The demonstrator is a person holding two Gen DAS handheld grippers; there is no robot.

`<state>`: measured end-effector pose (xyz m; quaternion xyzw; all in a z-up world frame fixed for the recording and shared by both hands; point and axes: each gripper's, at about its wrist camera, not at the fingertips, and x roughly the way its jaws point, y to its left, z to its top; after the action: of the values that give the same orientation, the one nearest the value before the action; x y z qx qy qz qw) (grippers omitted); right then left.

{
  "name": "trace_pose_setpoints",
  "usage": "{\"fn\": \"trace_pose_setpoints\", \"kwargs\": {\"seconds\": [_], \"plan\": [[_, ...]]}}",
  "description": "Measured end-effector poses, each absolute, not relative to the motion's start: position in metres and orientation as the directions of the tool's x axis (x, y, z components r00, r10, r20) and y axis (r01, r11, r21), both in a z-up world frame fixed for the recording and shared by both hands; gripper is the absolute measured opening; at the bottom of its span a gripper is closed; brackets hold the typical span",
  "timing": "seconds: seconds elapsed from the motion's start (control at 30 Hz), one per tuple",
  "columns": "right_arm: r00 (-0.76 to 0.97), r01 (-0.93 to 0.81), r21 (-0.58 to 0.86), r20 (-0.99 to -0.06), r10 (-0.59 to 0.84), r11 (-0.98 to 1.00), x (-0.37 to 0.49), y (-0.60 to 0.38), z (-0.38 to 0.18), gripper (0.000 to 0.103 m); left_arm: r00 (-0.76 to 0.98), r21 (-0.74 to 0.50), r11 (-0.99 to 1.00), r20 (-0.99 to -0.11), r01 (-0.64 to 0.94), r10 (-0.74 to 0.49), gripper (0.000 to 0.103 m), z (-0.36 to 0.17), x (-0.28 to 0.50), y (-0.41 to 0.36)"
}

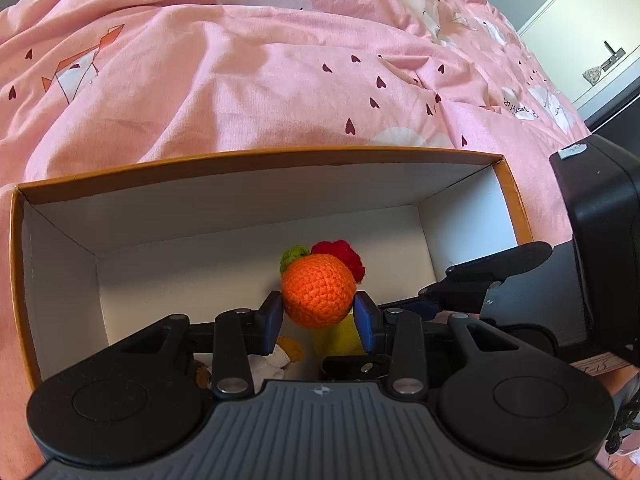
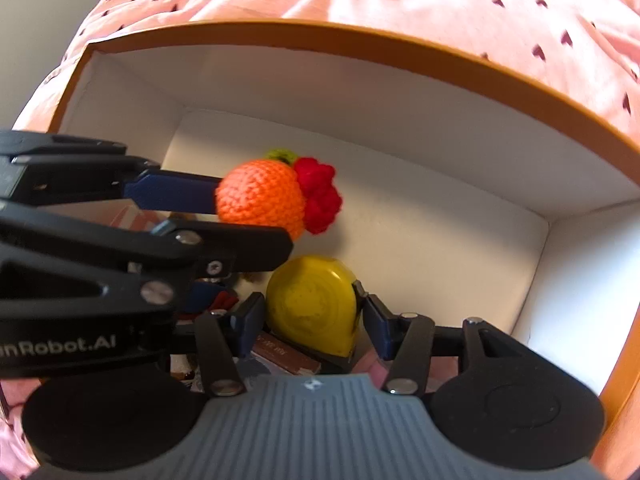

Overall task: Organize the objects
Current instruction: 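Carry the orange crochet fruit and yellow tape measure into the orange box, then lower both items into the box and open both tools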

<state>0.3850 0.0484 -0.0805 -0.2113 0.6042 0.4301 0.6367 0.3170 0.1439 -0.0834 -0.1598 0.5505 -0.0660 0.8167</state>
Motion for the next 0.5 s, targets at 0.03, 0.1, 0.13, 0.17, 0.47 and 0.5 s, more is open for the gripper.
{"fn": "trace_pose_setpoints", "kwargs": {"seconds": [0.03,0.1,0.13,0.17,0.47,0.5], "plan": [[-0.098,-0.801,0.249,-0.951,0.292,0.544,0.385,0.048,-0.080,0.057,0.384,-0.334,0.940,-0.878,-0.067,-0.285,0.043,-0.084,0.317,0.143],[-0.116,-0.798,0.271,-0.945,0.305,0.537,0.385,0.045,-0.076,0.060,0.381,-0.332,0.941,-0.880,-0.064,-0.284,0.043,-0.085,0.317,0.142],[-0.119,-0.795,0.279,-0.943,0.312,0.539,0.386,0.044,-0.074,0.061,0.382,-0.331,0.941,-0.880,-0.065,-0.283,0.043,-0.085,0.317,0.142],[-0.113,-0.796,0.278,-0.941,0.319,0.537,0.385,0.043,-0.071,0.059,0.383,-0.331,0.941,-0.880,-0.066,-0.283,0.043,-0.085,0.318,0.141],[-0.043,-0.826,0.249,-0.922,0.385,0.505,0.384,0.050,-0.072,0.042,0.413,-0.316,0.943,-0.877,-0.110,-0.246,0.043,-0.080,0.318,0.152],[-0.039,-0.824,0.246,-0.923,0.382,0.510,0.384,0.052,-0.074,0.040,0.412,-0.314,0.943,-0.878,-0.111,-0.244,0.043,-0.079,0.318,0.153]]}}
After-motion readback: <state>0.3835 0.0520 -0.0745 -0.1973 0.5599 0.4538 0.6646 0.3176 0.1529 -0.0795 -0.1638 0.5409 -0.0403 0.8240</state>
